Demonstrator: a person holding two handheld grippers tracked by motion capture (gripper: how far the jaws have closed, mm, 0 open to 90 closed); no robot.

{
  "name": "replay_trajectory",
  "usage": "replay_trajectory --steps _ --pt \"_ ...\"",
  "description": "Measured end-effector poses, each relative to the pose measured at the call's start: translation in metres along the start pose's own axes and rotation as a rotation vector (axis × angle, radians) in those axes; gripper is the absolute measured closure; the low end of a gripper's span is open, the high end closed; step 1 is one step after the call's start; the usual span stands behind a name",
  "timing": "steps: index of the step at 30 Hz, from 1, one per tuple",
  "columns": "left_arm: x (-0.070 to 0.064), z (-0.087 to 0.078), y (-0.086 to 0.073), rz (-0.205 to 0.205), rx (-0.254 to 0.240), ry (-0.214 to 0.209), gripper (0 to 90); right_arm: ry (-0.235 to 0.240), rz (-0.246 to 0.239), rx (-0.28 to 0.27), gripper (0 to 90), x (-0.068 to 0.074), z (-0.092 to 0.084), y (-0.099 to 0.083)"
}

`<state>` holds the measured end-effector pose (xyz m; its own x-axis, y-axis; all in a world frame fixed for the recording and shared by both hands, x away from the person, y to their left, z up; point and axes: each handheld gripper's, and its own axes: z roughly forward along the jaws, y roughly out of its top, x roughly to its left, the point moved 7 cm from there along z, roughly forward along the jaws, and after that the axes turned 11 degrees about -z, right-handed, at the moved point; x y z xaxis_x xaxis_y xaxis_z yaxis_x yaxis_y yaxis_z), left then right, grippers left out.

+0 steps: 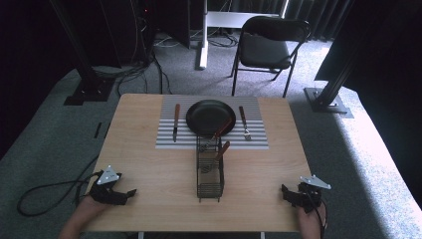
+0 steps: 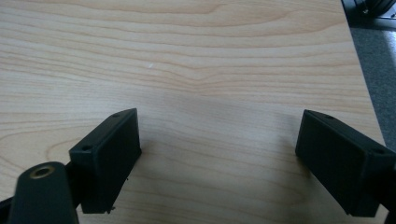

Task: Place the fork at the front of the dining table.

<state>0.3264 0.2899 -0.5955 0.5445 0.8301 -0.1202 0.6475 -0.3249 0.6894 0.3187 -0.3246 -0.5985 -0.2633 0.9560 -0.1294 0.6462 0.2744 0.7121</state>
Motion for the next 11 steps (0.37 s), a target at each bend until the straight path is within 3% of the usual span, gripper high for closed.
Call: replay_trajectory --steps 11 --pt "0.0 0.0 0.0001 0.0 0.0 0.001 8.9 0.006 -0.003 0.002 12.8 -0.0001 0.0012 0.0011"
